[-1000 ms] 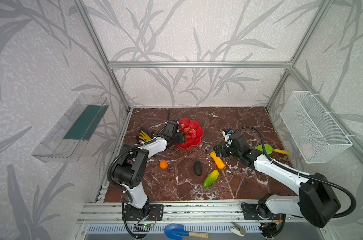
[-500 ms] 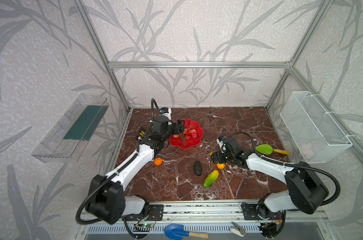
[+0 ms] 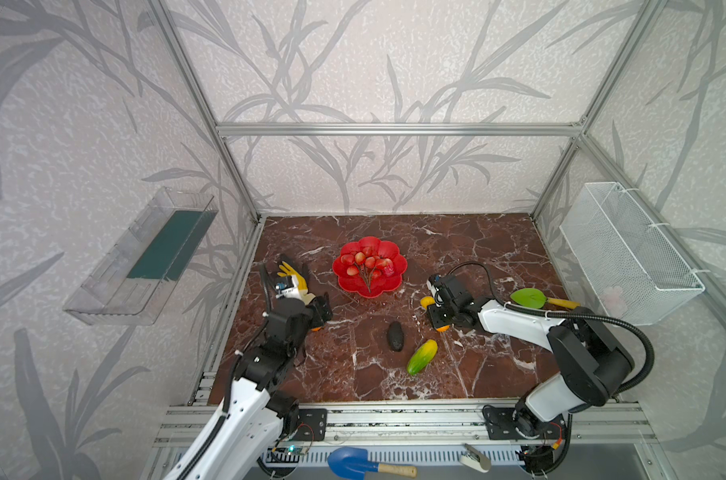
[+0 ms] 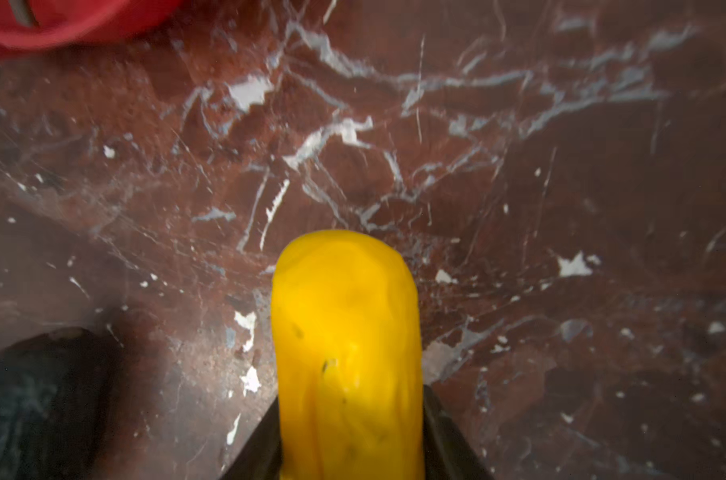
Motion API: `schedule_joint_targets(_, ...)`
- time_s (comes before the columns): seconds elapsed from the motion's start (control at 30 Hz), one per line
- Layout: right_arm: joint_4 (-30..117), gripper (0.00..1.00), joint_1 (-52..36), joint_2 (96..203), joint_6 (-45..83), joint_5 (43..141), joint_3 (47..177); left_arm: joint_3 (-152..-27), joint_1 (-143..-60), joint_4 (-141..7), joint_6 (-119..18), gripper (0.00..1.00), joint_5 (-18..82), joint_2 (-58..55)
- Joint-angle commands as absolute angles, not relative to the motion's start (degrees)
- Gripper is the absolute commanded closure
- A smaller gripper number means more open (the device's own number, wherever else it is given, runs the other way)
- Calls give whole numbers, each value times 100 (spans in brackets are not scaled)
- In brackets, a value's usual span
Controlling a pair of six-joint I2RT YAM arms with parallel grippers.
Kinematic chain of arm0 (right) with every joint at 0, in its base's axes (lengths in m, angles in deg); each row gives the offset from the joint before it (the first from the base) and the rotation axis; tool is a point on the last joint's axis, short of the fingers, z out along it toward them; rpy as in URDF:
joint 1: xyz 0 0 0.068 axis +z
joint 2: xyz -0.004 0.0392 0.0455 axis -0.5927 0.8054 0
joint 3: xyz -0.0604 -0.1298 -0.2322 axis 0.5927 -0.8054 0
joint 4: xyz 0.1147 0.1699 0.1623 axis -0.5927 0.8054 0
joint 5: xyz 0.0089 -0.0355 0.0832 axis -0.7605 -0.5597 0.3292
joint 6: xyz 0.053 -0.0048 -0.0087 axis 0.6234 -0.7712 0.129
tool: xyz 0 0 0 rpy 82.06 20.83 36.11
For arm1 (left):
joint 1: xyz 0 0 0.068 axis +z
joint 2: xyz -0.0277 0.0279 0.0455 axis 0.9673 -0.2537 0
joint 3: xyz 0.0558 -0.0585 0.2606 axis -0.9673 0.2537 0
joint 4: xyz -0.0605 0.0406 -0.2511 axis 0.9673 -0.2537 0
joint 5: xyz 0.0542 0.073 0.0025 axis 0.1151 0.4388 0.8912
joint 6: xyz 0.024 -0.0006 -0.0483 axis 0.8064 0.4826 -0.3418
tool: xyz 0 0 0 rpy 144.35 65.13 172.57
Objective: Place and organize the fake fruits in the fruit bowl
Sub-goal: 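Grasp the yellow cucumber with the right gripper while the left gripper withdraws, then place the yellow cucumber in the red bowl with the right gripper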
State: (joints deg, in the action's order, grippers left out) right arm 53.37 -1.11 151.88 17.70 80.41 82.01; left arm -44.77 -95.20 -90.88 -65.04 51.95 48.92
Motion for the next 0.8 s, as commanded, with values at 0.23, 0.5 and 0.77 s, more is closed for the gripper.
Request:
schedule_joint_targets(0.23,5286,63,267,15692,77,8536,10273,-4003,-9490,-10349,-7441,11,5215,5692)
schedule_joint_targets(0.5,5938,63,681,17479,-866,8891,12181,-3809,-9481,-10267,-7623,12,5111,5322)
schedule_joint_targets(0.77,6516,63,777,18838,-970,9024,13661,-3716,-9462,-10237,-7651,12,5114,5335)
